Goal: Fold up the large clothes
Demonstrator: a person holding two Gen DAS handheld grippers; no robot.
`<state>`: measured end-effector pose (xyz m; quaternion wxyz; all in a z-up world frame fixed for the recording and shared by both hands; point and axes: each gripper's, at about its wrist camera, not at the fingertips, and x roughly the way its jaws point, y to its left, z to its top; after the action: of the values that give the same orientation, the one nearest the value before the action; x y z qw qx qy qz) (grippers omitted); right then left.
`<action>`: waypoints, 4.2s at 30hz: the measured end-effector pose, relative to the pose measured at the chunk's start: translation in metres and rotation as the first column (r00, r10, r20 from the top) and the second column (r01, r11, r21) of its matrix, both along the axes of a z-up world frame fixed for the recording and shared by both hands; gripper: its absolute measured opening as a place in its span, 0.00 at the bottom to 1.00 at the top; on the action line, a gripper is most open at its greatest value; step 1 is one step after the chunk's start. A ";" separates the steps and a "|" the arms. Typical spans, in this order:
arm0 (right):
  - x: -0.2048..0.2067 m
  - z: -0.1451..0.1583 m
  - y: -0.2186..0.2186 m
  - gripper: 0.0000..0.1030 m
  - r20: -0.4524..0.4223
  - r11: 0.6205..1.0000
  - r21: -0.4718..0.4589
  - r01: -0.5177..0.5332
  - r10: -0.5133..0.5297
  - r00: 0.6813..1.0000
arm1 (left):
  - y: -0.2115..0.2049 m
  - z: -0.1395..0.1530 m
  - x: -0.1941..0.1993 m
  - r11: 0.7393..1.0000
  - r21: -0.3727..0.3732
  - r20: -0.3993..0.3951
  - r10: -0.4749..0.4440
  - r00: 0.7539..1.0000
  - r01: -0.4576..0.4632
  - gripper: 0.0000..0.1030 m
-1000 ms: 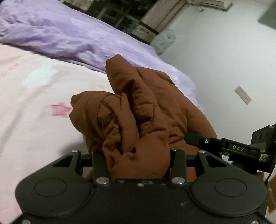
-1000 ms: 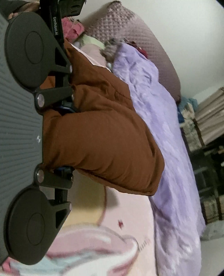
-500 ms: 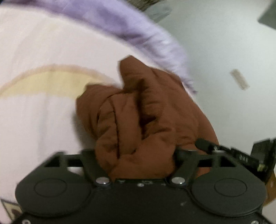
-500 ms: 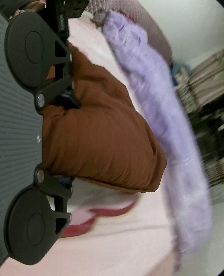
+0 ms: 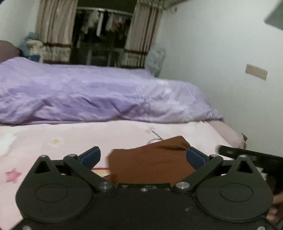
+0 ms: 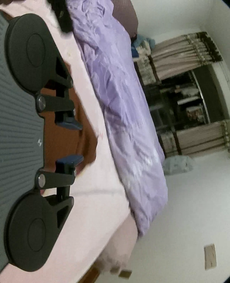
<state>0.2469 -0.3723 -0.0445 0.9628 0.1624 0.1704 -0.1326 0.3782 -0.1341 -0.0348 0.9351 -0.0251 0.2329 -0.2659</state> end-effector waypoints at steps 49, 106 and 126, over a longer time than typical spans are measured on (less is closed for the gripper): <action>-0.097 -0.042 0.072 0.52 -0.239 0.999 0.011 0.038 -0.034 0.970 | 0.027 -0.062 -0.125 0.951 0.303 -0.138 0.104 0.985 -0.058 1.00; -0.199 -0.029 0.126 0.88 -0.223 0.998 -0.066 0.023 -0.037 0.974 | 0.065 -0.028 -0.258 0.959 0.249 -0.050 0.151 0.987 -0.134 1.00; -0.202 -0.031 0.126 0.88 -0.225 0.998 -0.064 0.022 -0.036 0.974 | 0.059 -0.027 -0.268 0.955 0.271 -0.027 0.132 0.991 -0.120 1.00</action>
<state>0.0449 -0.2463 -0.0751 0.9397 0.1193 0.2721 -0.1692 0.1098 -0.0752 -0.0623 0.9395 0.0814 0.2856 -0.1711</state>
